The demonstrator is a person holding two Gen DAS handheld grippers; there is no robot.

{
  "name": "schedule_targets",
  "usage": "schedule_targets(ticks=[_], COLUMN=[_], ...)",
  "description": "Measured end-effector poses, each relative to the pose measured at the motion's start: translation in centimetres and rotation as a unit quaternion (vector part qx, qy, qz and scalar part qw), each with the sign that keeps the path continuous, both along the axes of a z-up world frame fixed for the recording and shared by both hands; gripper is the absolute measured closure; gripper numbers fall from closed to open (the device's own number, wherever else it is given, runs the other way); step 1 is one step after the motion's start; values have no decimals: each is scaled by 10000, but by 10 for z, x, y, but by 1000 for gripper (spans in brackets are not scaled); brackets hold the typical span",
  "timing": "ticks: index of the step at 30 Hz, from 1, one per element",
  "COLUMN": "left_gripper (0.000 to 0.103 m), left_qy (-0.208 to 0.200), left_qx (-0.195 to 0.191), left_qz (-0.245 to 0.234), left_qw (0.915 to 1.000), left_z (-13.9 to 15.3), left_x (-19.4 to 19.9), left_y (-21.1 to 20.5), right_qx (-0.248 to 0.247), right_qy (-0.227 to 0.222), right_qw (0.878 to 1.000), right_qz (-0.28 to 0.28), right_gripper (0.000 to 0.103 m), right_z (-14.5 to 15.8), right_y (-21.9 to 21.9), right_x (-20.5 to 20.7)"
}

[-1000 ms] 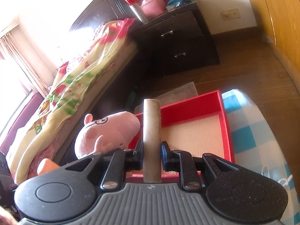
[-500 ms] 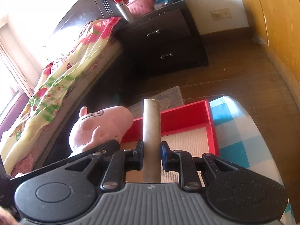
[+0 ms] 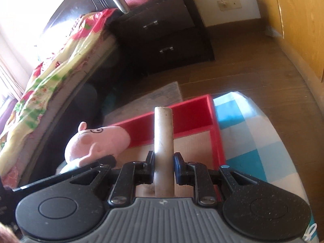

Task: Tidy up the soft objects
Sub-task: 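Lower the pig into the red box with the left tool while the right tool sets the sponge upright inside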

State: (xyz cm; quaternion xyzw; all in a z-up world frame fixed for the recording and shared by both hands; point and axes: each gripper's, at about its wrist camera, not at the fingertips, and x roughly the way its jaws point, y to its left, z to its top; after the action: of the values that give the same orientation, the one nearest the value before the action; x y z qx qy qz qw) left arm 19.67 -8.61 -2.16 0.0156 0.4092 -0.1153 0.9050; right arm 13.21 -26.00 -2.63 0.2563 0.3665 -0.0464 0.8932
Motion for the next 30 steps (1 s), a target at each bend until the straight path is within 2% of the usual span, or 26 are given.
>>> schedule_targets(ticks=[3,5,6,10,13,18,22,30], left_gripper=[24,23,23,21,20,19,19,19], left_qy=[-37,-112,-186,-512,-594,-501,-380,-211], left_qx=[34,25,26,173,109,-132,-179,-196], left_qz=[127,166,161,112,87,22,-14,-199], left_qw=[9999,9998,9997,9985,9981,9987,9991,9994], left_z=[3,8,12,31,44,55,52,42], left_x=[1,1,0,-7,-19,-46,-64,-95], left_y=[2,4,4,1,6,24,33,50], right_qx=[-49,-103,-118,-153,-103,-145,-232,-287], right_qy=[10,-26,-39,-69,-93,-162,-184,-75], right_qw=[10000,9999,9999,9999,9999,9996,9994,9994], right_qz=[23,25,22,14,57,157,180,203], right_gripper=[101,92,91,91,91,89,85,85], right_z=[1,3,4,10,17,31,39,35], right_y=[0,1,1,2,4,11,19,28], right_x=[0,-1,-1,-5,-10,-27,-43,-70])
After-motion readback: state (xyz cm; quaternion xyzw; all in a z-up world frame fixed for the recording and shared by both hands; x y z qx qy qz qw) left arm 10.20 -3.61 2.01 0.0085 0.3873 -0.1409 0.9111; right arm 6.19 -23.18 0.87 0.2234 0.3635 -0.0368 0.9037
